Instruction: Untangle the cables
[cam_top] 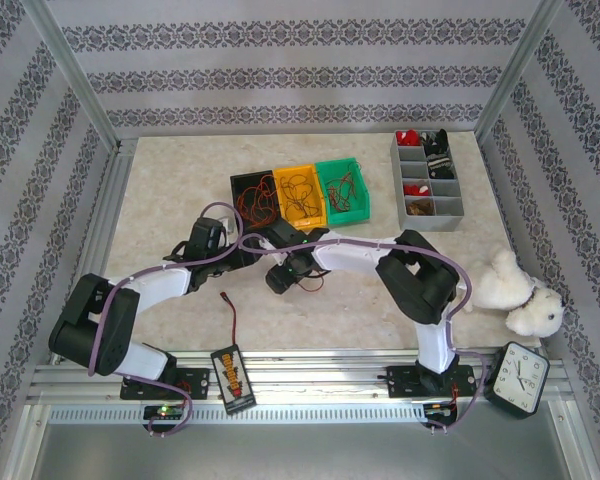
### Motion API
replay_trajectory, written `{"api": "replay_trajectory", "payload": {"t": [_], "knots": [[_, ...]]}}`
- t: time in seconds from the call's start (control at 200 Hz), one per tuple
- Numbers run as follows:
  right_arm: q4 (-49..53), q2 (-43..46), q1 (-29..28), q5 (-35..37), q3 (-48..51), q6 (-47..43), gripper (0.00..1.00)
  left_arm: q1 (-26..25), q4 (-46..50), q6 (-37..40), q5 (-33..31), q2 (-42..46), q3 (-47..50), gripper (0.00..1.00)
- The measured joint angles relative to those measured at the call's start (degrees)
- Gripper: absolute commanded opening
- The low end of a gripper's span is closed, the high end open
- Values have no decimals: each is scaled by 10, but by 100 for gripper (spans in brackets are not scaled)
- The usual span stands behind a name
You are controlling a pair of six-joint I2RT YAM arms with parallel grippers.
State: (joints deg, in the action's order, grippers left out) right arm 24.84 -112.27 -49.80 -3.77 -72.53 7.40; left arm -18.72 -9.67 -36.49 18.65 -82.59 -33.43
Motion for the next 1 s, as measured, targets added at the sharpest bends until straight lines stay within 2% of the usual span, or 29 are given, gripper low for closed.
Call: {"api": "replay_trajectory", "payload": {"t": [0.09,0.19,0.3,0.435,0.61,0.804,0.999], "knots": [[1,-1,-4,18,0,-2,13,0,1,0,-11,3,0,77],[-1,0,-5,24,0,-2,2,0,2,0,-16,4,-1,76],[-2,20,-3,25,5,-3,2,0,2,0,-16,3,-5,75],[-5,88,12,3,8,1,3,0,2,0,-16,-3,-15,75],[-23,168,83,-69,-20,28,4,0,2,0,-16,-25,-17,74],[-42,165,172,-149,-91,62,5,0,1,-8,-13,-45,-17,74],[-52,112,235,-201,-178,79,5,0,-1,-13,-12,-47,-17,74]]}}
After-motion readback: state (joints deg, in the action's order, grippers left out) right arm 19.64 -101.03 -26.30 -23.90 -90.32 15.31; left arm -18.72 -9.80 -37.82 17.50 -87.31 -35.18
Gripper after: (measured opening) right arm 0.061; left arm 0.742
